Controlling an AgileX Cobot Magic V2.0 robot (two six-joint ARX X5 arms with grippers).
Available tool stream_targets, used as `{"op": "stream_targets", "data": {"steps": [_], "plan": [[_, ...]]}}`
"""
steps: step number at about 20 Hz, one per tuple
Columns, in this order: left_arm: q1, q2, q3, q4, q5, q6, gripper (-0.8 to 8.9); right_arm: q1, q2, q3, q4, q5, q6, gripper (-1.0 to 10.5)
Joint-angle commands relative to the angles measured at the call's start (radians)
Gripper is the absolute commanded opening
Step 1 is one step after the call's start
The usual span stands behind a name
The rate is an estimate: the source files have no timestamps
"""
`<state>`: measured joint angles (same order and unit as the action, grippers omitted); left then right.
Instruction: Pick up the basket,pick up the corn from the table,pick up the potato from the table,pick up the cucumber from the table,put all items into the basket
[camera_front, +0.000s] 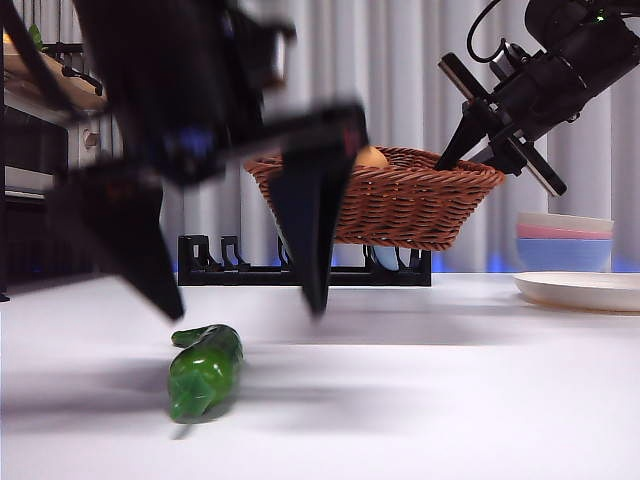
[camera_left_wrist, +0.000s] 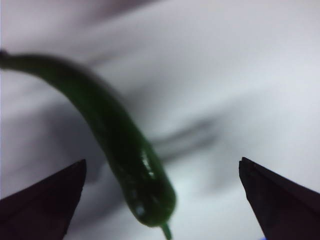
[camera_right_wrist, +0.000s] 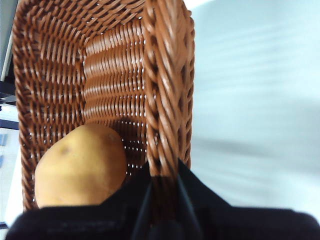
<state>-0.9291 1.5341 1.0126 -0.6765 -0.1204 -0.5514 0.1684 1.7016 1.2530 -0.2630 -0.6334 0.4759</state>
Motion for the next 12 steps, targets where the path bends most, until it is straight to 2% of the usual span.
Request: {"op": "stream_targets", "data": {"steps": [1,3,4,5,6,7,9,12], "plan": [[0.019,0.056,-0.012,-0.002,-0.006,0.003,5.65,-0.006,-0.002,0.014,0.016,-0.023,0.012,-0.1],[0.031,0.068,-0.012,0.025,-0.009,0.008,5.43,-0.013,-0.002,0.014,0.016,-0.023,0.005,-0.1],[0.035,0.069,-0.012,0.043,-0.009,0.023,4.47,-0.018,-0.002,0.014,0.015,-0.023,0.005,-0.1],[0.039,0.069,-0.012,0.056,-0.011,0.040,2.68,-0.018,-0.002,0.014,0.016,-0.023,0.004,-0.1],[0.045,0.069,-0.013,0.063,-0.012,0.076,0.46,-0.018,-0.002,0.014,0.016,-0.023,0.004,-0.1],[0.049,0.079,-0.014,0.066,-0.011,0.105,-0.01,-0.020,-0.002,0.014,0.016,-0.022,0.004,-0.1],[0.059,0.124,-0.014,0.021,-0.012,0.135,-0.08,-0.024,-0.002,0.014,0.017,-0.022,0.004,-0.1],[0.064,0.143,-0.014,-0.024,-0.107,0.156,-0.08,-0.024,-0.002,0.014,0.017,-0.021,0.000,-0.1]]}}
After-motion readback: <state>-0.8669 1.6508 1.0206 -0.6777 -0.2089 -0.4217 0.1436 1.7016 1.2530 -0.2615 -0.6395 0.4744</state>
